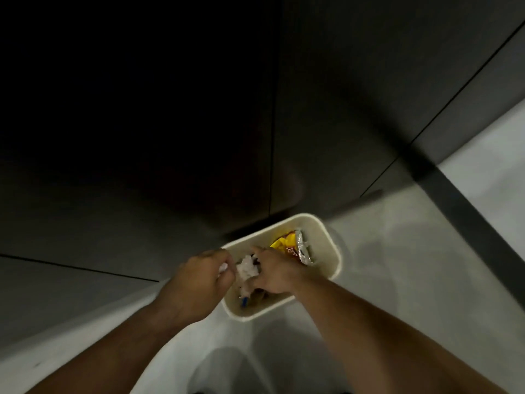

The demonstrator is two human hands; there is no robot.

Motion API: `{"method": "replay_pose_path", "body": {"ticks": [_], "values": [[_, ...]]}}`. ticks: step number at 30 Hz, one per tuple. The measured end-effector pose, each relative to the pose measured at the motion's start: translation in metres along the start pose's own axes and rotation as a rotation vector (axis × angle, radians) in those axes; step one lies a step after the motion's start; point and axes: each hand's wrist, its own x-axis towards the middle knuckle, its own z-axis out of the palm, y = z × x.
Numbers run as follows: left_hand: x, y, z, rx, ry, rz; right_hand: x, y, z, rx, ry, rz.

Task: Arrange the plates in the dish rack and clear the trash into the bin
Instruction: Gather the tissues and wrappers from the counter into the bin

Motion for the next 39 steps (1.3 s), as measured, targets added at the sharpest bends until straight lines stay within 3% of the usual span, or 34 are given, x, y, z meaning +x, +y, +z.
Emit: {"method": "replay_pose_path", "body": {"ticks": [5, 9, 11, 15, 18, 22, 31, 39], "values": [[0.043, 0.018, 0.041, 0.126, -0.046, 0.126, -0.029, 0.031, -0.043, -0.072, 0.114, -0.011], [0.064, 0.021, 0.082, 0.163, -0.371, 0.000, -0.066, 0.044, -0.069, -0.012, 0.248, -0.019], [0.061, 0.022, 0.085, 0.167, -0.406, -0.017, -0.083, 0.043, -0.077, 0.065, 0.296, -0.018], [0.034, 0.044, 0.037, 0.270, -0.211, 0.111, -0.123, 0.023, -0.095, 0.145, 0.346, -0.006], [0.002, 0.084, -0.029, 0.202, -0.070, 0.169, -0.170, -0.007, -0.122, 0.147, 0.375, -0.027], [-0.050, 0.167, -0.130, 0.050, -0.019, 0.324, -0.252, -0.055, -0.171, 0.199, 0.407, -0.058], [-0.150, 0.358, -0.349, -0.001, 0.170, 0.526, -0.440, -0.175, -0.324, 0.093, 0.637, -0.216], [-0.183, 0.384, -0.427, 0.013, 0.292, 0.535, -0.490, -0.234, -0.400, 0.016, 0.776, -0.310]]}}
